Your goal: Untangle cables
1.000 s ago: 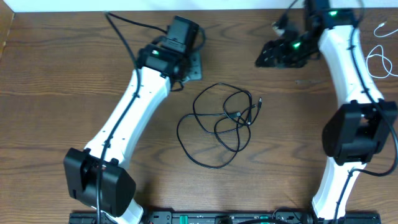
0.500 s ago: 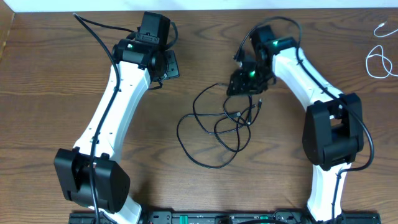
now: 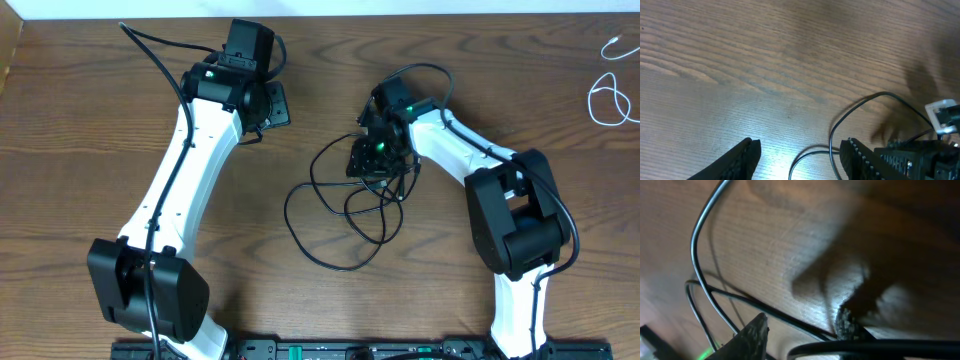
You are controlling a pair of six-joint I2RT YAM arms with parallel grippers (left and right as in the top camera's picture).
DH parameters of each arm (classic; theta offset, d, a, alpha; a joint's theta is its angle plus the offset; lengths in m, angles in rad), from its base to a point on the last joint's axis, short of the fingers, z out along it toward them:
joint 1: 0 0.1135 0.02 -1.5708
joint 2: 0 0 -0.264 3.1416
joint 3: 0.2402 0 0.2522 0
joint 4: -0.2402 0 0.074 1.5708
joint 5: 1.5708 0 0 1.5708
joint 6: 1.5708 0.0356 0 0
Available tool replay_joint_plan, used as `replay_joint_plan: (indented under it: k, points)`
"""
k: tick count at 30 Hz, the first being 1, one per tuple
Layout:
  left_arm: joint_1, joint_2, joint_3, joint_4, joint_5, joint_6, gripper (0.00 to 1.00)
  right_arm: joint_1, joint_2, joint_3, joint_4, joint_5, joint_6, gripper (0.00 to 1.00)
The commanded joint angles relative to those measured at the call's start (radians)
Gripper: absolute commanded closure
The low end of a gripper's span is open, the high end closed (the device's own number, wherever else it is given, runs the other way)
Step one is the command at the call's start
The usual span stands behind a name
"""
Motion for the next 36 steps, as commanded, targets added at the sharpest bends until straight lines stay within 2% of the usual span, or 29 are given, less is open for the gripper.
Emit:
replay_joint_plan:
  k: [1, 4, 6, 7, 14, 18, 24, 31, 36]
  points:
    - [-0.003, -0.013, 0.001, -0.003, -0.002, -0.010, 0.43, 0.013, -0.002, -0.013, 0.011, 0.025, 0.037, 0.65]
    - [-0.011, -0.013, 0.001, -0.003, -0.002, -0.010, 0.43, 0.007, -0.003, -0.011, 0.022, 0.018, 0.053, 0.72]
    - [-0.020, -0.013, 0.001, -0.003, -0.002, -0.010, 0.43, -0.006, -0.003, 0.003, 0.016, 0.002, 0.053, 0.88]
    - [-0.026, -0.013, 0.001, -0.003, -0.002, -0.010, 0.43, -0.014, -0.004, 0.013, 0.007, -0.002, 0.051, 0.99]
    - [-0.074, -0.013, 0.001, -0.002, -0.002, -0.010, 0.43, -0.109, -0.087, 0.115, -0.119, -0.033, -0.036, 0.99]
    - [-0.098, -0.013, 0.001, -0.002, -0.002, -0.010, 0.43, -0.180, -0.201, 0.147, -0.171, -0.099, -0.088, 0.99]
    - [-0.127, -0.013, 0.001, 0.018, 0.009, -0.004, 0.43, -0.307, -0.368, 0.147, -0.219, -0.226, -0.088, 0.99]
    - [-0.135, -0.013, 0.001, 0.112, 0.330, 0.175, 0.43, -0.401, -0.451, 0.147, -0.225, -0.436, -0.103, 0.99]
    - [-0.135, -0.013, 0.001, 0.139, 0.441, 0.254, 0.41, -0.458, -0.459, 0.147, -0.198, -0.647, -0.124, 0.99]
